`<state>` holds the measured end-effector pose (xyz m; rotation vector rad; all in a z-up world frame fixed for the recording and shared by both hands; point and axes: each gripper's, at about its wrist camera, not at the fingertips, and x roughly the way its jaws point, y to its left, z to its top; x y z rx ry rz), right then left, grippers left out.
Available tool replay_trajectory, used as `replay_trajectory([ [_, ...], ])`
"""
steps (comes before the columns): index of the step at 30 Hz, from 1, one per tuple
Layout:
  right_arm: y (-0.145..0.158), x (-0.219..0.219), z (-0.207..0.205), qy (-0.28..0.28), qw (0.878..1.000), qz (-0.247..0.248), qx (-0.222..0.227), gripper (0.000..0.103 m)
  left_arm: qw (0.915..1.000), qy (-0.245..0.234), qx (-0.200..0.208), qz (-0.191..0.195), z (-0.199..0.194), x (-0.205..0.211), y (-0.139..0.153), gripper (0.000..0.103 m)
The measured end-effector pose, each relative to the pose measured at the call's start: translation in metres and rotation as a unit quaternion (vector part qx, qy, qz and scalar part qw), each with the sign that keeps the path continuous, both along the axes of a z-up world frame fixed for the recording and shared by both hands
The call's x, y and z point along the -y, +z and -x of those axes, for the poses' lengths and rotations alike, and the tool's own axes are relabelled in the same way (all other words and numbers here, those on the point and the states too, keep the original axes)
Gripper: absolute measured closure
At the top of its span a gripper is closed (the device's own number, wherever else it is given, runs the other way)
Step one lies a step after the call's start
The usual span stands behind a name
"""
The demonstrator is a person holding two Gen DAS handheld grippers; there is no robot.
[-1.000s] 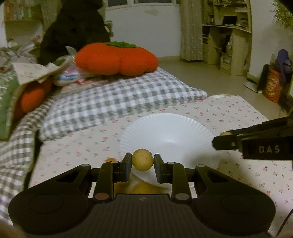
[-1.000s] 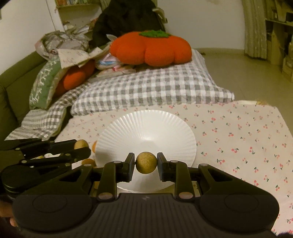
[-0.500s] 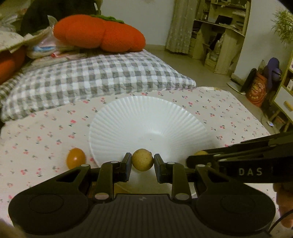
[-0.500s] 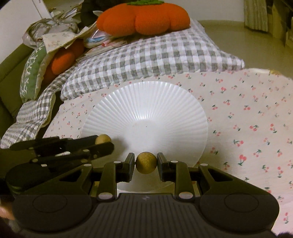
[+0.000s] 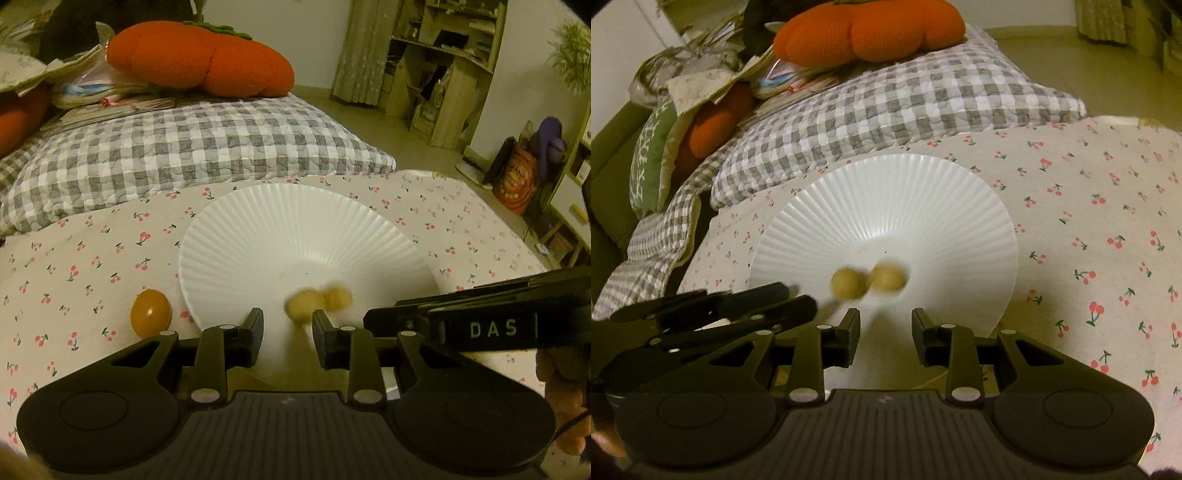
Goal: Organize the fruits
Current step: 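Carry both small fruits over the white plate and open both grippers, then move both open grippers back toward the fruit pile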
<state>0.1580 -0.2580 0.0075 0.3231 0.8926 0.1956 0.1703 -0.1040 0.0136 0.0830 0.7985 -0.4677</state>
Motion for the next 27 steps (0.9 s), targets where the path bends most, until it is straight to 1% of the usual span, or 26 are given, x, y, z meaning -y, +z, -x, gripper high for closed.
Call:
replay_trajectory([
  [2,-0.001,0.004,0.000,-0.013,1.000,-0.010,-0.005,0.072,0.9999,0.002,-0.002,0.013,0.000,-0.006,0.000,0.085],
  [4,0.000,0.007,0.002,-0.021,1.000,-0.019,-0.004,0.075,0.9998,0.003,-0.006,0.021,-0.001,-0.010,-0.003,0.085],
  [5,0.001,0.007,0.002,-0.023,0.999,-0.023,-0.004,0.074,0.9997,0.004,-0.007,0.023,-0.002,-0.011,-0.004,0.085],
  [6,0.003,0.008,0.003,-0.027,0.999,-0.027,-0.004,0.069,0.9996,0.003,-0.006,0.027,-0.002,-0.011,-0.005,0.085],
  [7,0.004,0.008,0.005,-0.030,0.999,-0.030,-0.002,0.068,0.9996,0.001,-0.005,0.029,-0.002,-0.011,-0.005,0.085],
  [13,0.010,0.008,0.009,-0.036,0.999,-0.036,0.009,0.068,0.9997,-0.011,0.003,0.023,-0.001,-0.007,-0.008,0.085],
  [18,0.020,0.006,0.014,-0.031,0.998,-0.039,0.027,0.065,0.9989,0.000,-0.009,0.047,-0.002,-0.015,-0.001,0.085],
  [21,0.023,0.003,0.017,-0.026,0.998,-0.036,0.033,0.065,0.9985,0.009,-0.013,0.053,-0.001,-0.020,0.002,0.084],
  [24,0.026,0.001,0.020,-0.023,0.998,-0.033,0.042,0.064,0.9979,0.019,-0.012,0.061,0.002,-0.025,0.008,0.078],
  [27,0.034,-0.001,0.026,-0.022,0.998,-0.017,0.062,0.064,0.9981,0.027,0.001,0.054,0.010,-0.030,0.017,0.069],
])
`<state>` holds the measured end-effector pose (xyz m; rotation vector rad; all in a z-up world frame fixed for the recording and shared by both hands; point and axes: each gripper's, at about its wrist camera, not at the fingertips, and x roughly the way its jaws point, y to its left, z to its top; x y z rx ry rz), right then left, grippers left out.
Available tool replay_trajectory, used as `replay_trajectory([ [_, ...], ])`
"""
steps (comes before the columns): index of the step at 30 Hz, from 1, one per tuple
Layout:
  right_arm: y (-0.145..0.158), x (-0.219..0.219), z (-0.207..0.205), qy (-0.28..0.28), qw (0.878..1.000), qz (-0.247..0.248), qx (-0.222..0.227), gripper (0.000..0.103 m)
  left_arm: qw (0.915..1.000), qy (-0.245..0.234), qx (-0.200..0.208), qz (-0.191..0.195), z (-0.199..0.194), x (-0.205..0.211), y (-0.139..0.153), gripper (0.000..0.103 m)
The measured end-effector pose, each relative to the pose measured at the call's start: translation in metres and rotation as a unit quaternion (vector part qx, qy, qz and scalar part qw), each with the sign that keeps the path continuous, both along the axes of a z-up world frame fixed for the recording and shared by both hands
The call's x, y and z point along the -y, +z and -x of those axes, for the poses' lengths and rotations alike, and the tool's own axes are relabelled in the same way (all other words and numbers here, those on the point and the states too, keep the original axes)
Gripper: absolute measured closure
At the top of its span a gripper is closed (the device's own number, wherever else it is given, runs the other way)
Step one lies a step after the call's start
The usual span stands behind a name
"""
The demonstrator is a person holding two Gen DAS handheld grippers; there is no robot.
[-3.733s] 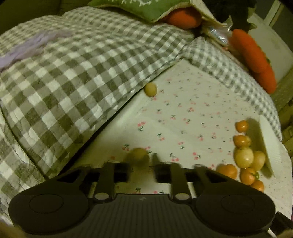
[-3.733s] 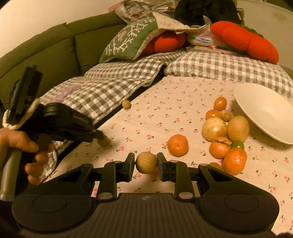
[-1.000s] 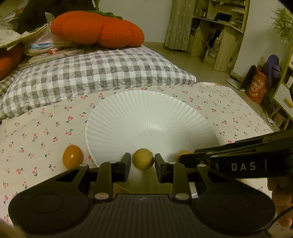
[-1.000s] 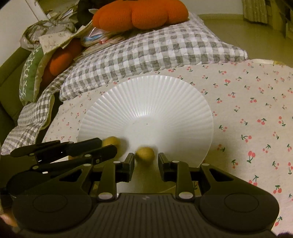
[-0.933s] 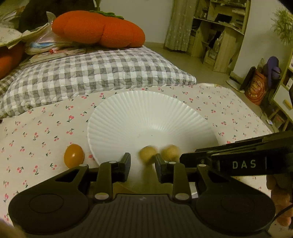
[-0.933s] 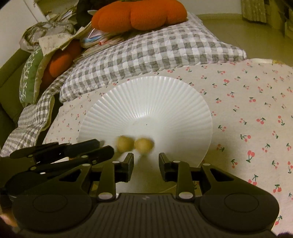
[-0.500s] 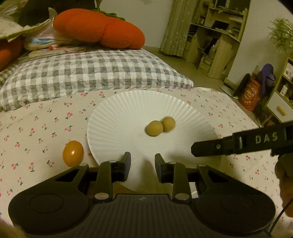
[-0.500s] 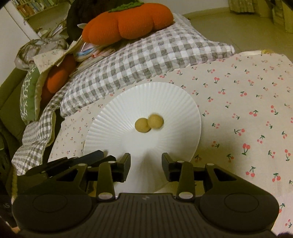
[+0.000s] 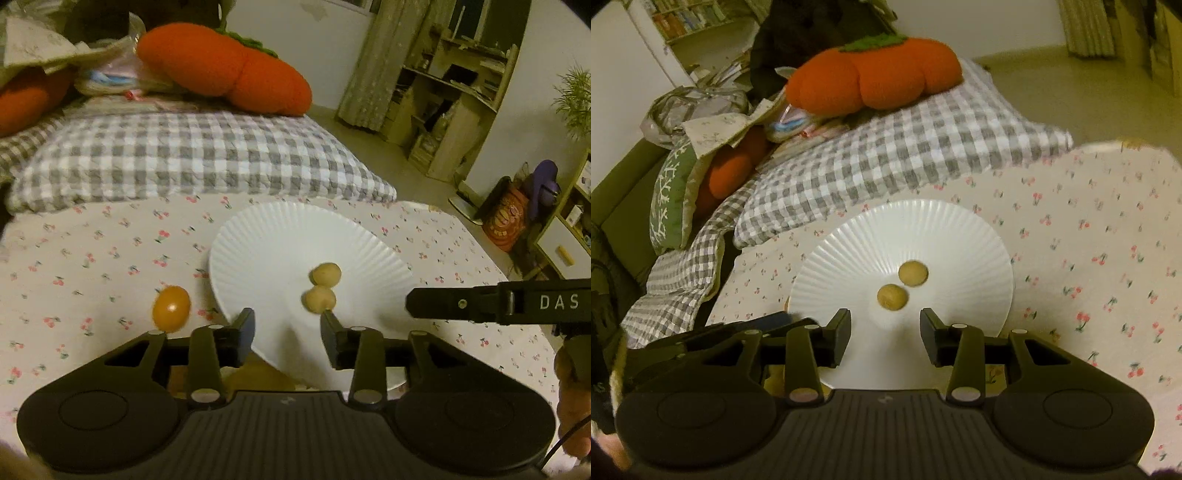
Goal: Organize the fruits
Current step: 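Move both open grippers back toward the fruit pile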
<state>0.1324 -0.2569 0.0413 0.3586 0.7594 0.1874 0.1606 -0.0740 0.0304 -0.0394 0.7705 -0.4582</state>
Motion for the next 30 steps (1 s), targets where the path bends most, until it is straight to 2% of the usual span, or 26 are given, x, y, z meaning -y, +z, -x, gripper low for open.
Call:
replay_trajectory([
  [2,0.006,-0.001,0.005,-0.001,1.000,0.014,0.015,0.063,0.9999,0.010,0.006,-0.002,0.005,-0.004,0.006,0.059],
  [7,0.016,-0.008,0.016,0.005,0.998,0.042,0.051,0.055,0.9992,0.036,0.012,-0.010,0.014,-0.020,0.021,0.044],
  [17,0.029,-0.039,0.035,0.057,0.992,0.065,0.089,0.026,0.9885,0.137,0.035,-0.053,0.035,-0.072,0.052,0.018],
  [24,0.035,-0.064,0.049,0.097,0.986,0.094,0.097,0.004,0.9802,0.172,0.037,-0.090,0.050,-0.087,0.055,0.008],
  [30,0.035,-0.089,0.060,0.124,0.981,0.126,0.078,0.001,0.9775,0.185,0.015,-0.101,0.064,-0.105,0.052,0.008],
])
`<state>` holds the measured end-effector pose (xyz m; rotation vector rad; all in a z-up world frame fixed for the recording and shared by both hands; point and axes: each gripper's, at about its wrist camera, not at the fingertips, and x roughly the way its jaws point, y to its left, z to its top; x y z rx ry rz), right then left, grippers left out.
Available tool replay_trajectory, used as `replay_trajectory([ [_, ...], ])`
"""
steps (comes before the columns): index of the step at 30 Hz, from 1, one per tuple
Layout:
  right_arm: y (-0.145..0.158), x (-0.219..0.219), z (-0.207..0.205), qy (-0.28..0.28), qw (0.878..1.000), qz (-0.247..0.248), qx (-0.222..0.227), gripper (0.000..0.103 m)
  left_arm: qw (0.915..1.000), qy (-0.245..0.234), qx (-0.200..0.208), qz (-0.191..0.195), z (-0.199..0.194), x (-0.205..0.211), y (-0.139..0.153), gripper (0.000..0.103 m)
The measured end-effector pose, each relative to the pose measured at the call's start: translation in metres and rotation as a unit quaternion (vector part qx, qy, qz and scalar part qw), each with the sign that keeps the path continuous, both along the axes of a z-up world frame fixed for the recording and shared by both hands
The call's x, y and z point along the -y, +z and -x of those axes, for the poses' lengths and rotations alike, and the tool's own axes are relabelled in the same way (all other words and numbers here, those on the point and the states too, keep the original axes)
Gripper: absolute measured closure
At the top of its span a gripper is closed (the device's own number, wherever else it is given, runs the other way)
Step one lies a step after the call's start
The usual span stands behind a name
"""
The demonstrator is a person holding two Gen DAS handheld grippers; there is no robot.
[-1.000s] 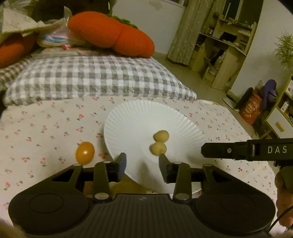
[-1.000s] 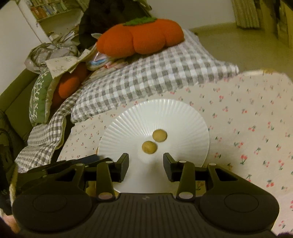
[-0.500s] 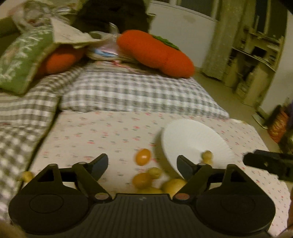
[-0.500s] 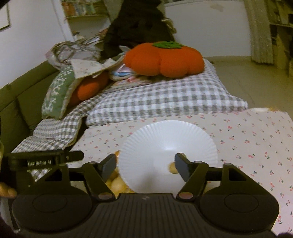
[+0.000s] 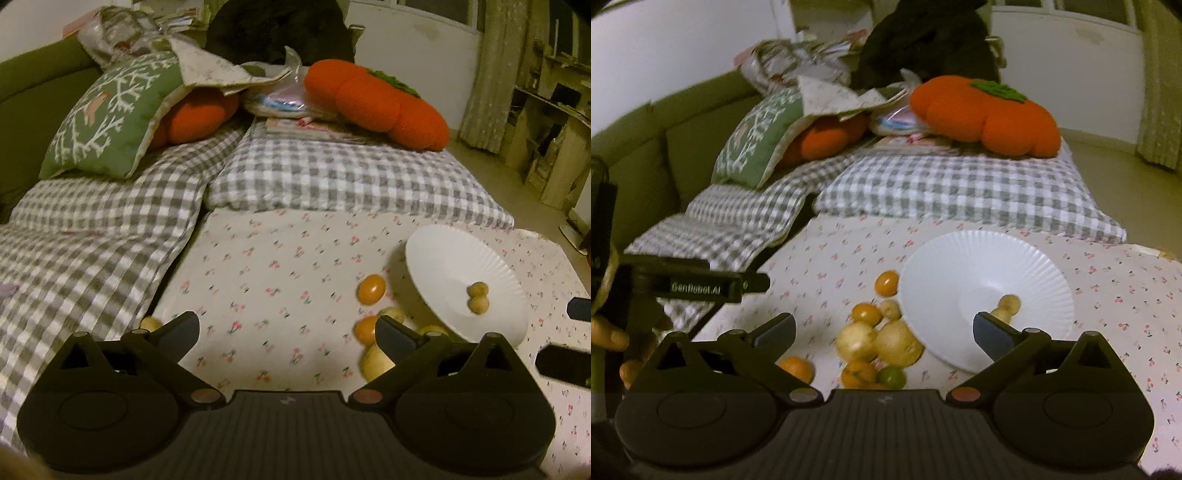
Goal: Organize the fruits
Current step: 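Move both open grippers back toward the fruit pile, then grasp another small yellow fruit with the left gripper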
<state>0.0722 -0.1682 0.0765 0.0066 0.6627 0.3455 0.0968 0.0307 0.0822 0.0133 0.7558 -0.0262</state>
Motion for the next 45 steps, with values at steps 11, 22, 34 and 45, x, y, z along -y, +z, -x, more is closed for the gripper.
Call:
replay_trajectory([
  [11,-0.014,-0.046,0.022,0.060,0.996,0.065,-0.022,0.001,0.9970,0.074,-0.005,0.024,0.007,-0.059,0.008,0.008],
  [22,-0.031,-0.083,0.041,0.122,0.985,0.115,-0.030,0.001,0.9885,0.145,-0.021,0.036,-0.007,-0.104,-0.002,0.010],
  [34,-0.043,-0.084,0.042,0.124,0.983,0.131,-0.037,0.001,0.9787,0.173,-0.089,0.067,-0.049,-0.117,-0.044,0.030],
  [45,-0.052,-0.082,0.039,0.121,0.982,0.142,-0.041,0.001,0.9719,0.204,-0.086,0.080,-0.076,-0.130,-0.076,0.042],
])
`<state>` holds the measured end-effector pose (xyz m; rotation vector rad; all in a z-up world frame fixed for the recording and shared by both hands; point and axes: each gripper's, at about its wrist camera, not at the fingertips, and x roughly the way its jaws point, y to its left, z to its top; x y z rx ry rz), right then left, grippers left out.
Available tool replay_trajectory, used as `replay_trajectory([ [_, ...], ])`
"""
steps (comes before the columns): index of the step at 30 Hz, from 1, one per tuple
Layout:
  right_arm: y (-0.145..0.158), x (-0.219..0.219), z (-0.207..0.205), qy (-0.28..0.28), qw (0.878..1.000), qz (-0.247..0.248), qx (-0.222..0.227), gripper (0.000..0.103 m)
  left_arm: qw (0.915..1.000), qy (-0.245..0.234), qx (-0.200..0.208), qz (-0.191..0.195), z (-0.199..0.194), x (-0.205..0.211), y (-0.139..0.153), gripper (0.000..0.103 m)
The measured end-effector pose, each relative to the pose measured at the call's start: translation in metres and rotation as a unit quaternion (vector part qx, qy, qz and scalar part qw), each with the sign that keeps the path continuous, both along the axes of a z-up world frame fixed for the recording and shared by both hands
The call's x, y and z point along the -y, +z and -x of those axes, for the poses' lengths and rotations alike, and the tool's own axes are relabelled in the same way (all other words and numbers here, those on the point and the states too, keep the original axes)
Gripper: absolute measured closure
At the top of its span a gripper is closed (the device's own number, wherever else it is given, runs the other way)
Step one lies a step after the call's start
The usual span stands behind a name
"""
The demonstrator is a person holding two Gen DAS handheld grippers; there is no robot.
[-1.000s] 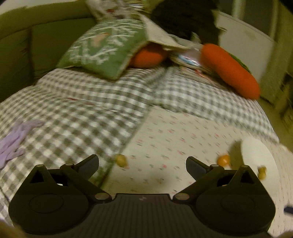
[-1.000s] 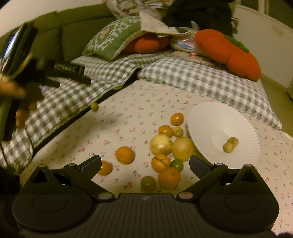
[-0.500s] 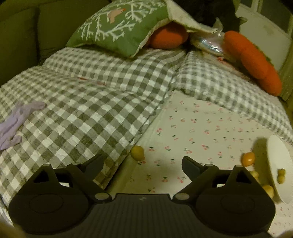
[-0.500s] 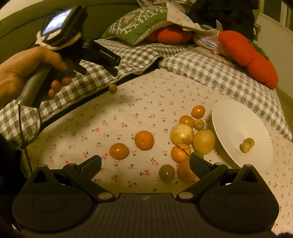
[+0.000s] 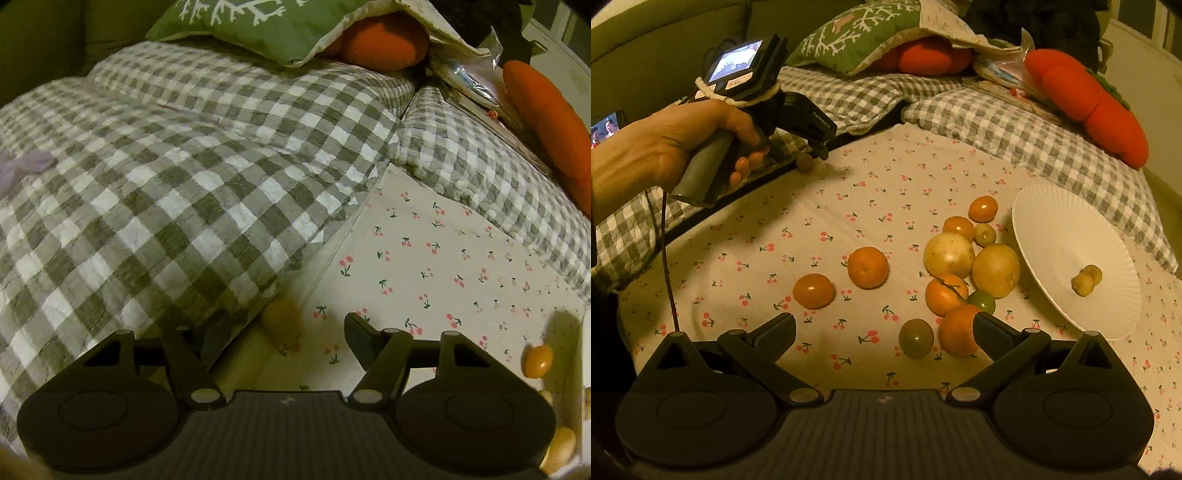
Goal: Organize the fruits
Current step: 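Grasp another small yellow fruit with the left gripper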
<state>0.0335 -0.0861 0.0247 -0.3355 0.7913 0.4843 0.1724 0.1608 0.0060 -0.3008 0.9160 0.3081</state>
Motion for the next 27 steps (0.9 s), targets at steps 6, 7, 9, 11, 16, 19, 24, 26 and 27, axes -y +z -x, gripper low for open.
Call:
replay_trajectory([
  [6,-0.001,0.003,-0.004,-0.006,1.000,0.002,0.001,0.001,0.9978,-0.019,-0.003,-0.064,-0.008,0.016,-0.008,0.050],
  [7,-0.001,0.005,-0.005,-0.009,1.000,0.001,0.001,0.001,0.9971,-0.022,-0.004,-0.073,-0.009,0.018,-0.010,0.058],
  [9,-0.001,0.008,-0.008,-0.014,1.000,-0.001,-0.001,0.002,0.9953,-0.030,-0.008,-0.092,-0.010,0.021,-0.014,0.076],
  [11,-0.003,0.010,-0.011,-0.019,1.000,-0.001,-0.006,0.004,0.9940,-0.034,-0.013,-0.103,-0.012,0.020,-0.019,0.088],
  [16,-0.013,0.013,-0.018,-0.023,0.999,0.002,-0.024,0.011,0.9954,-0.036,-0.011,-0.088,-0.012,0.015,-0.017,0.089],
  [19,-0.018,0.016,-0.022,-0.036,0.999,-0.007,-0.033,0.021,0.9959,-0.043,-0.013,-0.079,-0.011,0.020,-0.016,0.090],
  [24,-0.027,0.022,-0.031,-0.068,0.997,-0.023,-0.040,0.030,0.9954,-0.067,-0.001,-0.069,-0.007,0.037,-0.004,0.090],
  [26,-0.027,0.023,-0.030,-0.073,0.996,-0.027,-0.034,0.031,0.9946,-0.083,0.007,-0.061,-0.003,0.046,0.002,0.090],
  [27,-0.027,0.024,-0.030,-0.076,0.996,-0.032,-0.033,0.031,0.9942,-0.090,0.011,-0.057,-0.002,0.049,0.005,0.090],
])
